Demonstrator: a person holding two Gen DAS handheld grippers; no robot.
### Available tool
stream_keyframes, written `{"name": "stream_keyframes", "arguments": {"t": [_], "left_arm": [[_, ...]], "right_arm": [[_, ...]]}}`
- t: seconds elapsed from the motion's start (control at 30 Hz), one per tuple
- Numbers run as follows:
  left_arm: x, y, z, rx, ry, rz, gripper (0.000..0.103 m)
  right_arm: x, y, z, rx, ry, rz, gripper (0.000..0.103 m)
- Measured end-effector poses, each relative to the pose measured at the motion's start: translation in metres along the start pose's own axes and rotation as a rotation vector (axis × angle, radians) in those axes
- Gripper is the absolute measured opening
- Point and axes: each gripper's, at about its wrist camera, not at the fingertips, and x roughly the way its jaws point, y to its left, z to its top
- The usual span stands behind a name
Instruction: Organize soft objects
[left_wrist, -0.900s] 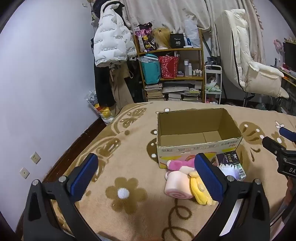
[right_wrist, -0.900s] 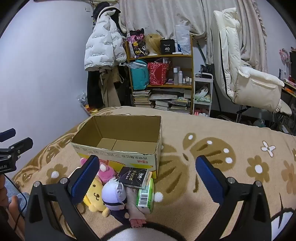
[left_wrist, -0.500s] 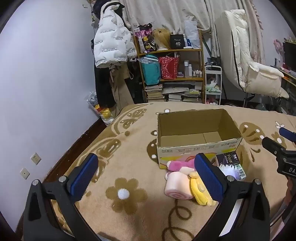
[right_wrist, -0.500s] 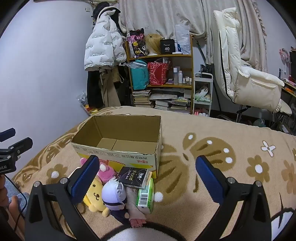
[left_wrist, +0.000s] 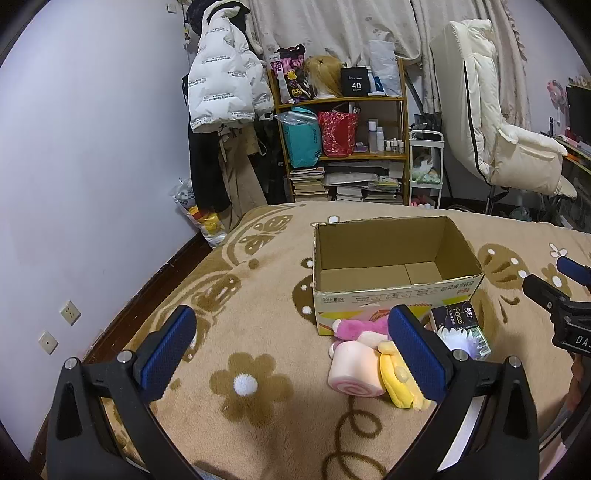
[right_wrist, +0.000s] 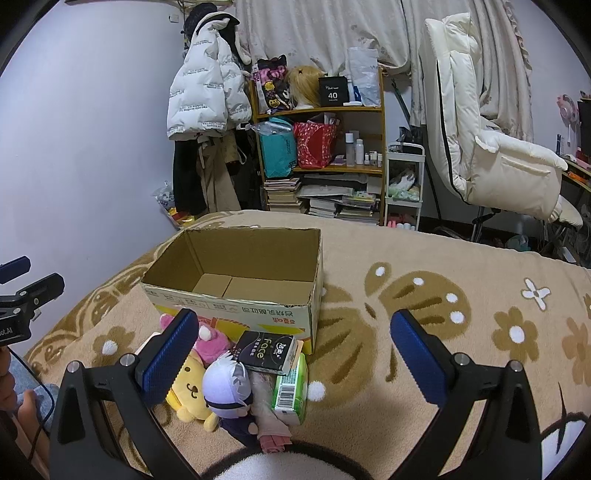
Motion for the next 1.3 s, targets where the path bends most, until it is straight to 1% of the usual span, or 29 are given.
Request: {"name": "stream_keyframes", "arguments": {"t": [1.3], "left_arm": [[0.0009, -0.0036, -0.0043, 0.015, -0.002, -0.004, 0.103]], "right_arm": [[0.0024, -0.0012, -0.0013, 0.004, 0.007, 0.000, 0.103]]}}
